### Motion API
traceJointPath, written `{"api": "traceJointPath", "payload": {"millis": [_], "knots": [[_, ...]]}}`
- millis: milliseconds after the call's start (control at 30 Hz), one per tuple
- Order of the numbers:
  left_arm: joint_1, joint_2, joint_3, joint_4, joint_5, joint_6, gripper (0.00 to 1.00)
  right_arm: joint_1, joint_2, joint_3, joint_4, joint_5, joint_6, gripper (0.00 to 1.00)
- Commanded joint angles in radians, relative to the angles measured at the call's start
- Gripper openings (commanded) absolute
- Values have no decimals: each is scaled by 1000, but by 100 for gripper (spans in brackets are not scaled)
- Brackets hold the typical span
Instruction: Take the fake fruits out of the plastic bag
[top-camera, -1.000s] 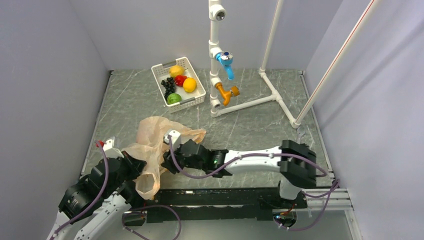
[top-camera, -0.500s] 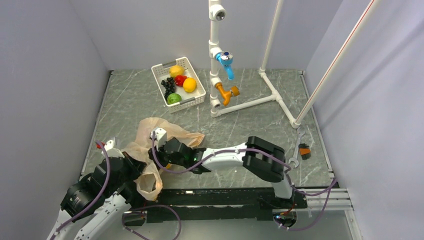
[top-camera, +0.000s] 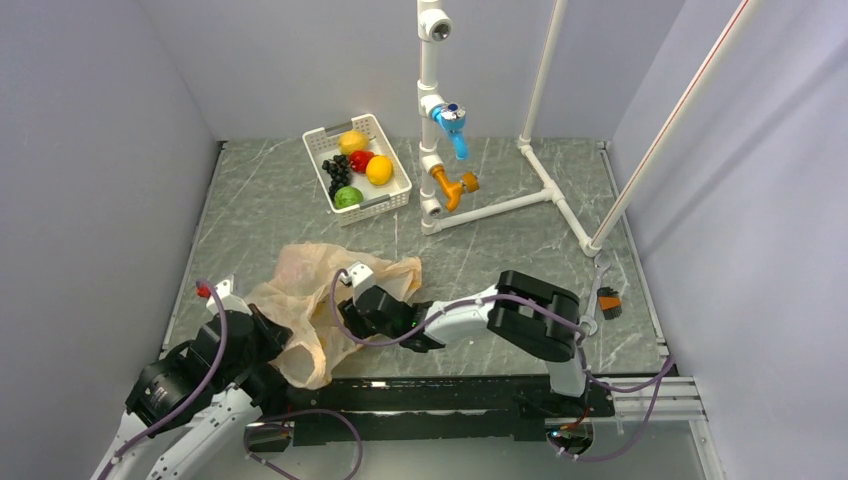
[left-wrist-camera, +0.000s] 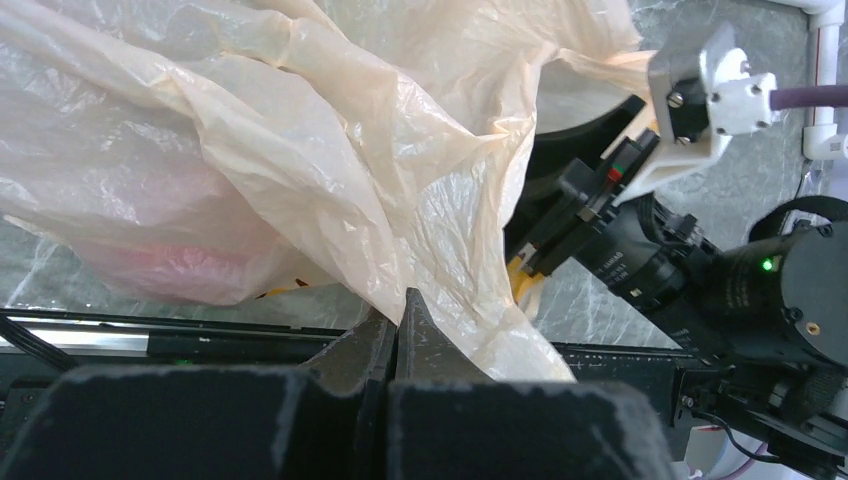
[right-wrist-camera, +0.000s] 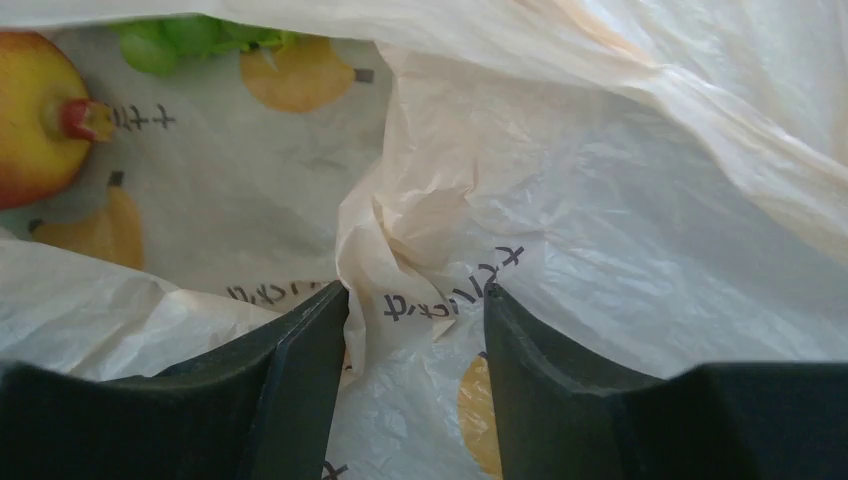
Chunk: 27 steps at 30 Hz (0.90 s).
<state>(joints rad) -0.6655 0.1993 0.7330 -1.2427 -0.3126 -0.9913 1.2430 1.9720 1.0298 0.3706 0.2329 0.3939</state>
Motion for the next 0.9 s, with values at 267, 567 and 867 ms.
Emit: {"api": "traceJointPath", "payload": {"millis": [267,567,867], "knots": [[-3,-6,3,-12,3,1,0,5,-167,30,-18,22,-74,71],[-3,-29,-1,6,20,23,0,5,-141,102,59,-94,-58,63],[-2,-106,-7,0,7,4,0,5,5,184,167,-168,-44,46]]}}
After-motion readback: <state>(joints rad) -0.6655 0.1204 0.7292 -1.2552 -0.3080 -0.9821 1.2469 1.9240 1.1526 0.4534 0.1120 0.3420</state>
